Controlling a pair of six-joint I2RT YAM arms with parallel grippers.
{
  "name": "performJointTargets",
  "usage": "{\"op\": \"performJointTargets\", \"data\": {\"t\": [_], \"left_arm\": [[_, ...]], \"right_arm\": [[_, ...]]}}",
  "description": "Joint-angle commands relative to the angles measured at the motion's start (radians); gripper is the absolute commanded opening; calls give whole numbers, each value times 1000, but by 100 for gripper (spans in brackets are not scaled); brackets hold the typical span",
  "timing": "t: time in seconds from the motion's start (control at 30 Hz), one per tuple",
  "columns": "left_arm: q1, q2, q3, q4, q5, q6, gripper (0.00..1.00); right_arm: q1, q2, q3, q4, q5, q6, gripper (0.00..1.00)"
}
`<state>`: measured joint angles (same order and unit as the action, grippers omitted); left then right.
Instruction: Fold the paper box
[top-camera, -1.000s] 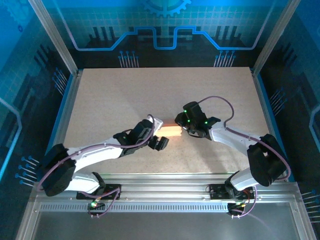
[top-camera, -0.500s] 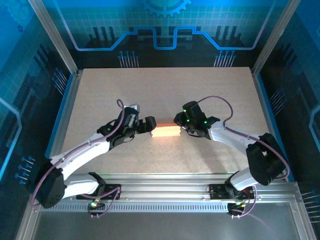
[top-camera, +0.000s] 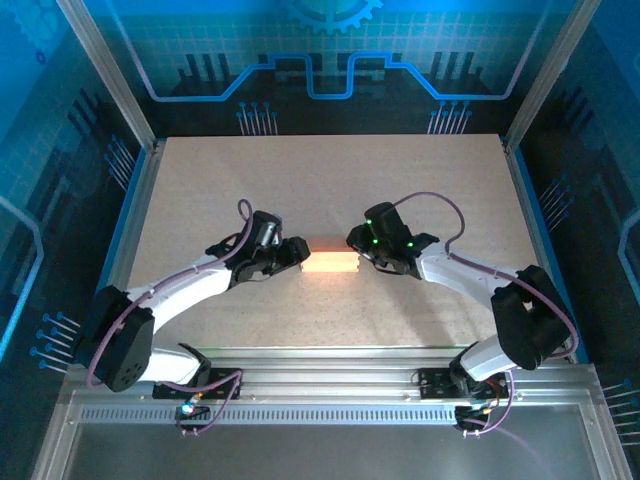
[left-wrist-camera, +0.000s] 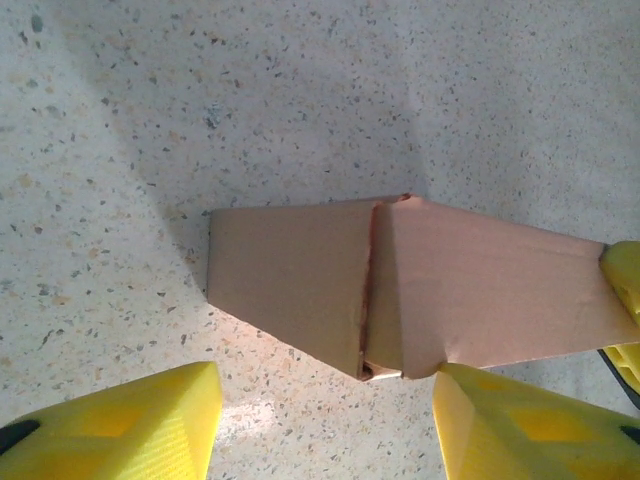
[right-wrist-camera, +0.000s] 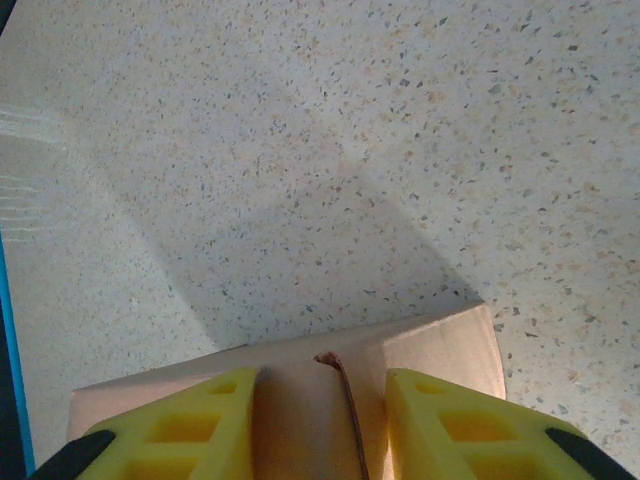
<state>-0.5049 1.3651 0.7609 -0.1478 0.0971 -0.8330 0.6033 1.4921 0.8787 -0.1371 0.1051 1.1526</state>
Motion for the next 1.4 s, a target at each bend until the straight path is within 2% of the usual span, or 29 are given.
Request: {"op": "performJointTargets", "data": {"t": [0.0, 0.13, 0.2, 0.27, 0.33, 0.4, 0.43, 0.53, 0.73, 0.87, 1.0, 1.17, 1.37], "left_arm": [[22, 32, -31, -1, 55, -14, 58], [40, 69, -68, 70, 122, -39, 48], [39, 57, -80, 95, 134, -40, 48], [39, 29, -70, 93, 138, -18, 56], [40, -9, -49, 75, 139, 13, 75], [39, -36, -20, 51, 131, 41, 84], [41, -44, -7, 42, 127, 52, 88], [62, -16, 31, 5, 96, 80, 88], [89, 112, 78, -6, 120, 109, 68], [90, 178, 78, -9, 127, 107, 63], [90, 221, 64, -27, 91, 107, 52], [89, 256, 43, -25, 93, 105, 45], [85, 277, 13, -10, 84, 102, 45]], "right_arm": [[27, 76, -69, -220, -47, 8, 35], [29, 76, -67, -222, -46, 9, 35], [29, 76, -66, -224, -47, 6, 35], [29, 76, -63, -228, -47, 3, 34], [29, 77, -62, -228, -45, 2, 35], [29, 79, -61, -225, -47, 3, 35], [30, 79, -60, -224, -49, 2, 35], [32, 82, -62, -219, -52, 2, 35], [32, 83, -57, -214, -62, -8, 35], [32, 90, -47, -205, -76, -21, 35], [32, 77, -25, -191, -88, -93, 33], [22, 30, 32, -190, -89, -190, 45], [0, -16, 47, -150, -148, -229, 58]]}}
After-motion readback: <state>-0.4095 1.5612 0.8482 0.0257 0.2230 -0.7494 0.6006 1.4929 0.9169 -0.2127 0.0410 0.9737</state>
